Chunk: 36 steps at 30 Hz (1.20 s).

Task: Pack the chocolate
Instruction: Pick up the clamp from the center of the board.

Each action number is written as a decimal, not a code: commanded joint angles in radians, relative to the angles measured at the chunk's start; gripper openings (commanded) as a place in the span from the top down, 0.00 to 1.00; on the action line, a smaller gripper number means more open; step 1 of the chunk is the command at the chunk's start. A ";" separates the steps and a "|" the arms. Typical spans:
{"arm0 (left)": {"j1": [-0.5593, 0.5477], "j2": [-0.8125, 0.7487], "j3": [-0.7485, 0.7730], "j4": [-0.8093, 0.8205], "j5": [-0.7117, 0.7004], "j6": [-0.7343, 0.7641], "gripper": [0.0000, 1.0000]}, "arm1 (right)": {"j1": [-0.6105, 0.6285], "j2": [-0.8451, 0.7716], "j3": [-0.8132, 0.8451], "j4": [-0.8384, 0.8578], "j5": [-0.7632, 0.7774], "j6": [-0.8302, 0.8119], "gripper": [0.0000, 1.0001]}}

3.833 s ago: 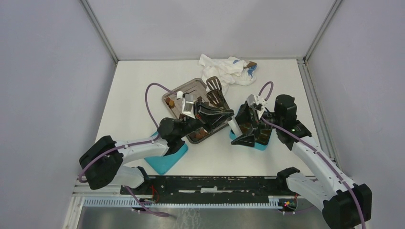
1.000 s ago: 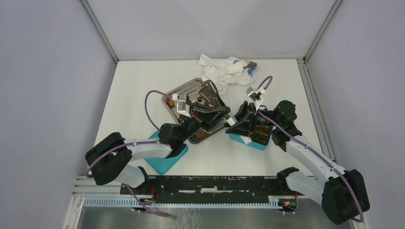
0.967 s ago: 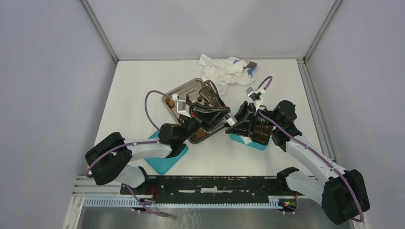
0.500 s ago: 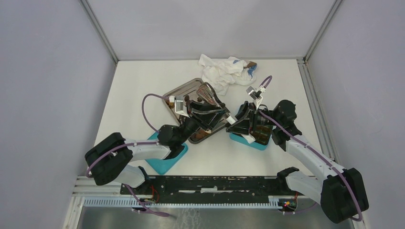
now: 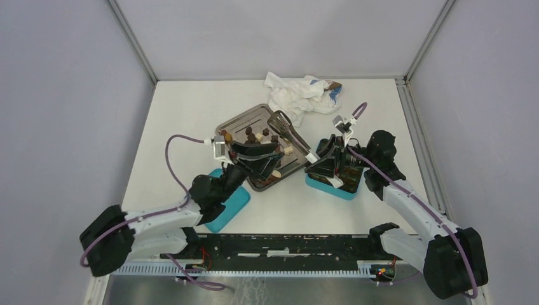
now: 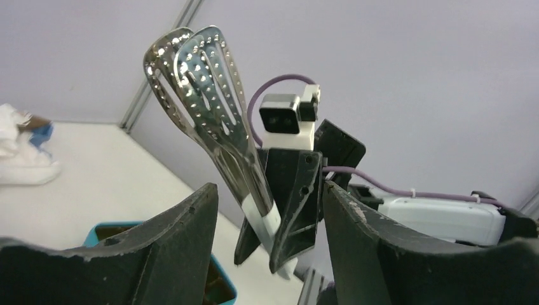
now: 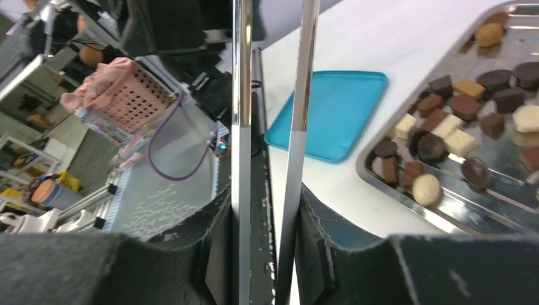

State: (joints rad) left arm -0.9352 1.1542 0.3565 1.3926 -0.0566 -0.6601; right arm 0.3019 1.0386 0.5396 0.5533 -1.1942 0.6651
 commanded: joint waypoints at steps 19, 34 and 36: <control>0.006 -0.574 -0.069 -0.915 -0.023 -0.041 0.09 | -0.032 0.026 0.256 -0.843 0.348 -0.960 0.62; 0.006 -0.249 0.010 -0.258 0.181 0.087 0.07 | -0.020 0.020 0.298 -0.334 -0.113 -0.214 0.62; 0.007 -0.211 0.030 -0.184 0.187 0.072 0.08 | -0.016 0.009 0.303 -0.320 -0.111 -0.196 0.62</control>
State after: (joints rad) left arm -0.9314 0.8883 0.3222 0.9585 0.0910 -0.6128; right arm 0.2752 1.0809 0.7856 0.0486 -1.2278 0.2897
